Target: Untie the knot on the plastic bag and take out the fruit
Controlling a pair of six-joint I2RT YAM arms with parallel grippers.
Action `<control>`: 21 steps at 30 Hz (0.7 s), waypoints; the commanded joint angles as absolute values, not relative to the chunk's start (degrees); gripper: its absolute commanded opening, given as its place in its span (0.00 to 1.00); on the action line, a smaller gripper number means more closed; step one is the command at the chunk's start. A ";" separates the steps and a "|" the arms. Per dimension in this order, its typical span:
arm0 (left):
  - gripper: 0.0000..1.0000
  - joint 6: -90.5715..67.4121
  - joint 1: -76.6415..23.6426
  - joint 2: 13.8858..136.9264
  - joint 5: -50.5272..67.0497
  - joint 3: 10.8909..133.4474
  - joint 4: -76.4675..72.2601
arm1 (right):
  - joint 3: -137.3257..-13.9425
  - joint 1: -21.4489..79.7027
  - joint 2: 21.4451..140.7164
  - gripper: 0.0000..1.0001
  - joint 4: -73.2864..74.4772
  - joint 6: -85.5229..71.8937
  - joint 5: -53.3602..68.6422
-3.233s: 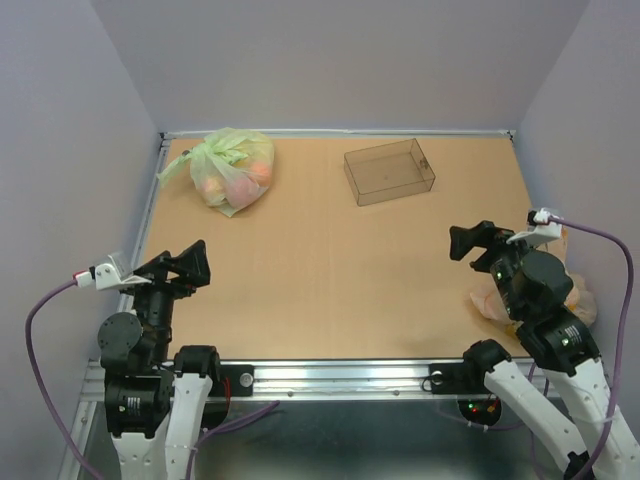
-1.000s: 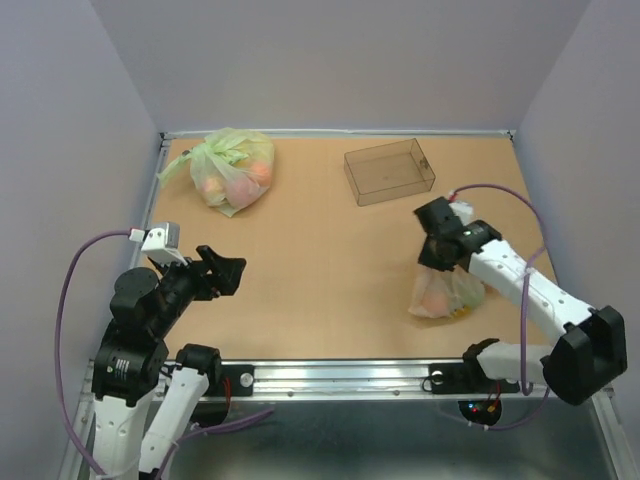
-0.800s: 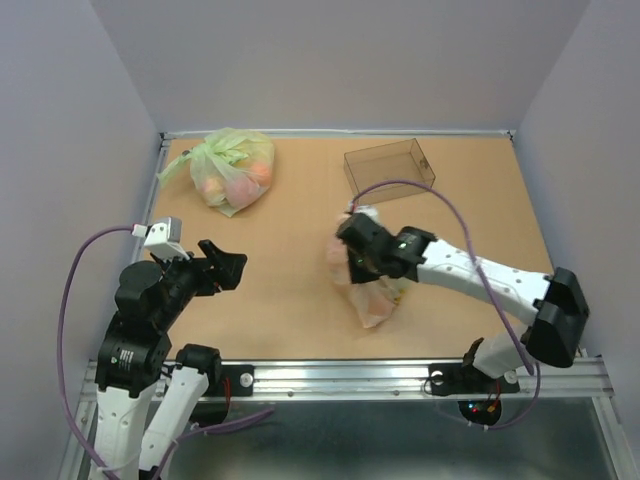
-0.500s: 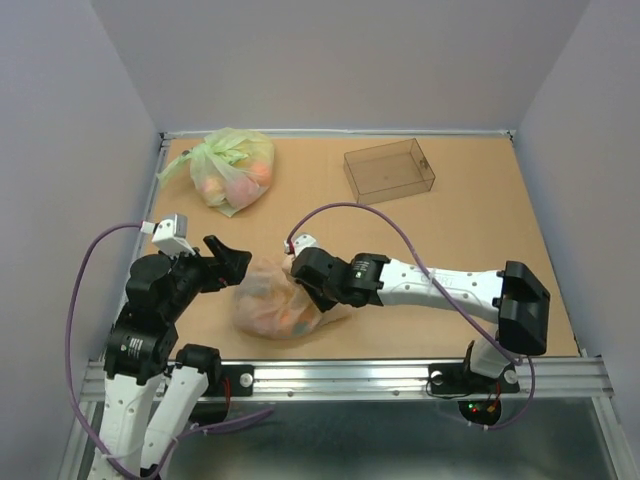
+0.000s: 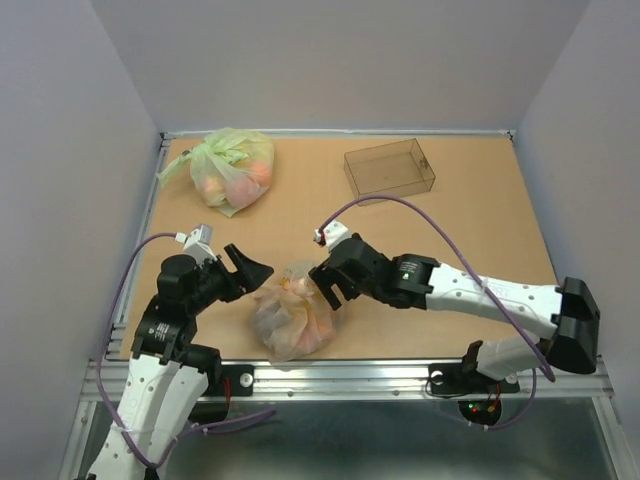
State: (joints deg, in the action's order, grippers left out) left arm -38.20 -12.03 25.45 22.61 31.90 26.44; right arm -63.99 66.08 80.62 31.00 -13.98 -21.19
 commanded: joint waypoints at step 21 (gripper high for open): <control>0.79 -51.15 -35.75 29.09 12.75 21.27 12.48 | -85.80 54.67 95.52 0.91 32.78 -21.61 7.81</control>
State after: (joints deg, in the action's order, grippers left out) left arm -48.42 -32.45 29.34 15.14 22.41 16.40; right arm -84.62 53.71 92.49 31.81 -18.61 -2.63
